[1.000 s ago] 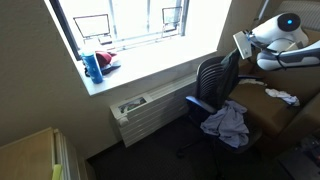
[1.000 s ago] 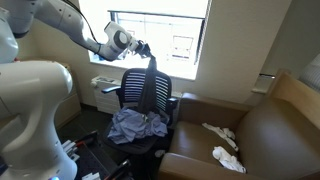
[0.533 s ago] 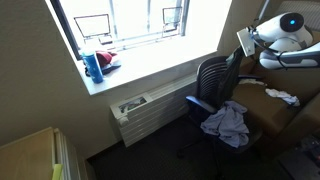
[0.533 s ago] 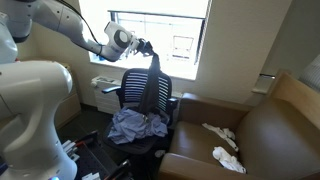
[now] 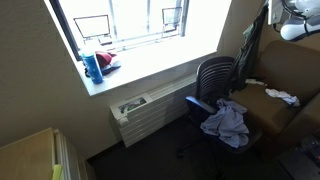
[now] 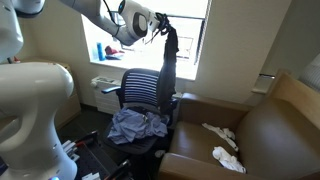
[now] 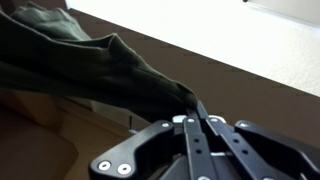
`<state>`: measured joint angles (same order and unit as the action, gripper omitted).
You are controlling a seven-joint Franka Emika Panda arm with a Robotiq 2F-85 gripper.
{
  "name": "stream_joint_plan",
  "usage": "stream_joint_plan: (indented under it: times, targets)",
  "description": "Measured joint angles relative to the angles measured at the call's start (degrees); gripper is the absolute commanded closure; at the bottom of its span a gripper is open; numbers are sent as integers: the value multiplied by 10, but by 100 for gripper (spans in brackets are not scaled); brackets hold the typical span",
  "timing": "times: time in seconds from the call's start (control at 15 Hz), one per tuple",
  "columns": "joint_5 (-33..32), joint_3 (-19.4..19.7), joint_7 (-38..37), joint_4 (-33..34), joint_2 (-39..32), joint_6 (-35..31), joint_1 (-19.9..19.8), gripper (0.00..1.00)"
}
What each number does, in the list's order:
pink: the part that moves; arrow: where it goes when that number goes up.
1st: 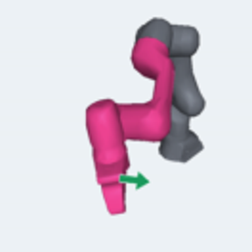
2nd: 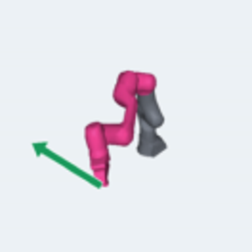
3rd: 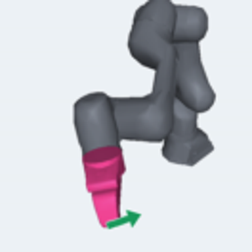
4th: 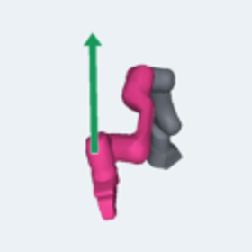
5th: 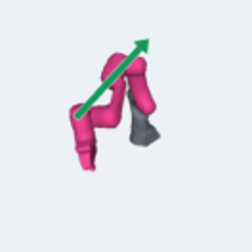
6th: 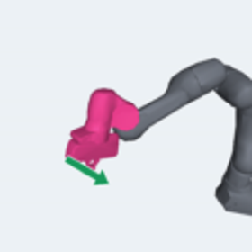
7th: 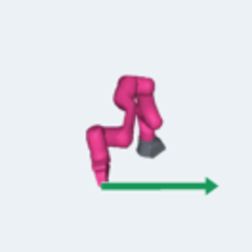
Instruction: Move the green t-shirt from the chair to the sofa
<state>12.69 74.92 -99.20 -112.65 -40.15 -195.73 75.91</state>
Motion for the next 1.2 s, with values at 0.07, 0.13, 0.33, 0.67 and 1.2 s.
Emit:
stream_joint_plan:
  times: [0.07, 0.13, 0.33, 0.67, 1.2]
  targets:
    - [18, 0, 10, 0, 22, 0, -11, 97]
    - [59, 15, 36, 0, 28, 1, -19, 97]
    - [79, 32, 49, 0, 34, -1, -43, 99]
    - [129, 41, 55, 0, -35, -34, -85, 99]
    - [178, 160, 37, 74, -145, -24, -231, 99]
